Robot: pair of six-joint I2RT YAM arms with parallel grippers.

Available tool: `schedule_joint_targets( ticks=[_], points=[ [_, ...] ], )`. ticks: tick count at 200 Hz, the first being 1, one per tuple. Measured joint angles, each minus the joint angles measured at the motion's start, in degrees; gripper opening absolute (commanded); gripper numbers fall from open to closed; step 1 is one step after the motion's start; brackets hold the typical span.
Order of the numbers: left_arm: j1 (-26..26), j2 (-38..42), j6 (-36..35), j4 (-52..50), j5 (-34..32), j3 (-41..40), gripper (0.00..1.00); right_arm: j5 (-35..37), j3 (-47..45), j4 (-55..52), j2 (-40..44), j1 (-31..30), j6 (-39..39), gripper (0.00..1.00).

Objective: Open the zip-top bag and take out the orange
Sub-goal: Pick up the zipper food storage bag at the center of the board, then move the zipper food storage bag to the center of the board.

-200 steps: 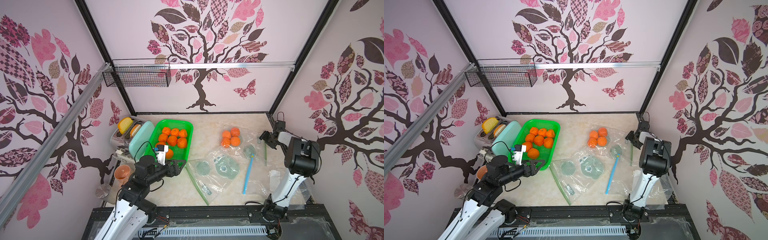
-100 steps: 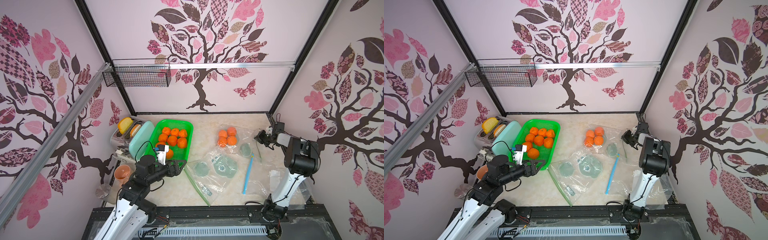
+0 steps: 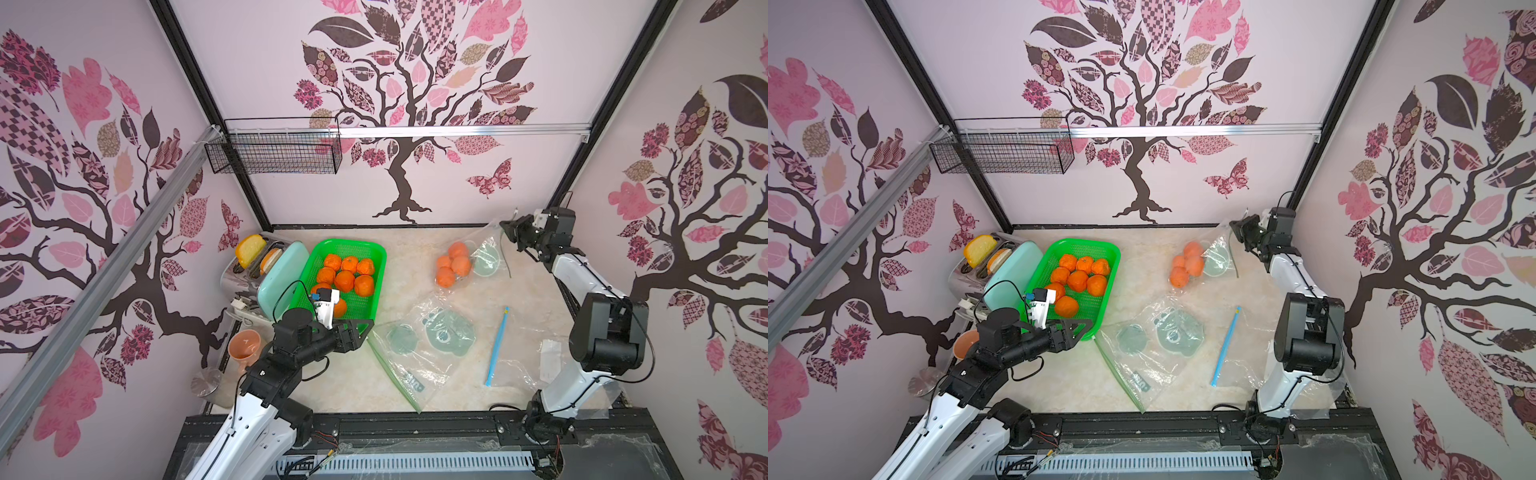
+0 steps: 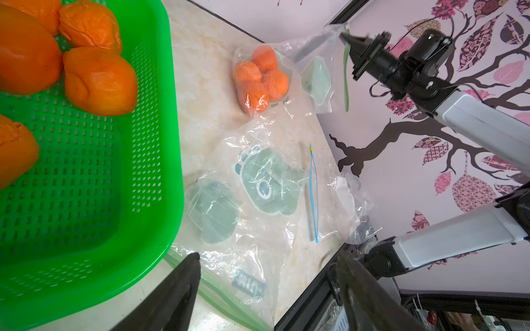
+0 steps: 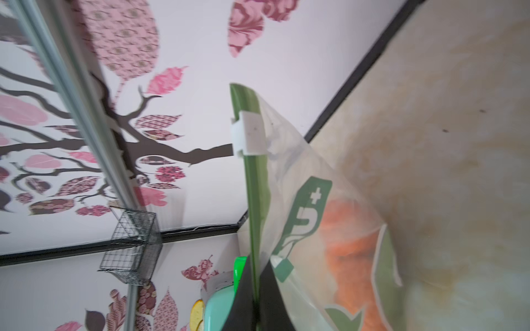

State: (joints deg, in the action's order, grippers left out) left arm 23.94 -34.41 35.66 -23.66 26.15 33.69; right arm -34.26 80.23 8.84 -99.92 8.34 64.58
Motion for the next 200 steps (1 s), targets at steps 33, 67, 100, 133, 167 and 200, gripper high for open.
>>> schedule_joint_targets(
  ticks=[33, 67, 100, 133, 167, 200],
  points=[
    [2.05, -3.43, 3.08, 6.78, 8.46, -1.25, 0.60, 2.51, 7.39, 1.77, 4.15, -2.62, 6.47, 0.00],
    [12.98, -8.52, 3.02, 9.84, 9.33, 0.02, 0.56, 4.76, 8.76, 1.33, 13.38, -3.13, 7.23, 0.00],
    [21.75, -17.92, 1.86, 13.86, 4.72, 1.53, 0.54, 7.34, 5.09, 0.61, 25.29, -2.91, 6.21, 0.00],
    [23.71, -35.06, 1.68, 20.52, 2.84, 1.79, 0.46, 8.48, -0.59, -1.99, 36.24, -2.97, 5.70, 0.00],
    [23.67, -50.58, 1.42, 24.81, 1.38, 3.17, 0.44, 9.11, -7.28, -5.33, 45.75, -3.04, 6.05, 0.00],
    [22.88, -61.35, 1.01, 28.00, 0.22, 8.31, 0.42, 9.42, -10.71, -8.24, 51.93, -3.04, 5.90, 0.00]
  ],
)
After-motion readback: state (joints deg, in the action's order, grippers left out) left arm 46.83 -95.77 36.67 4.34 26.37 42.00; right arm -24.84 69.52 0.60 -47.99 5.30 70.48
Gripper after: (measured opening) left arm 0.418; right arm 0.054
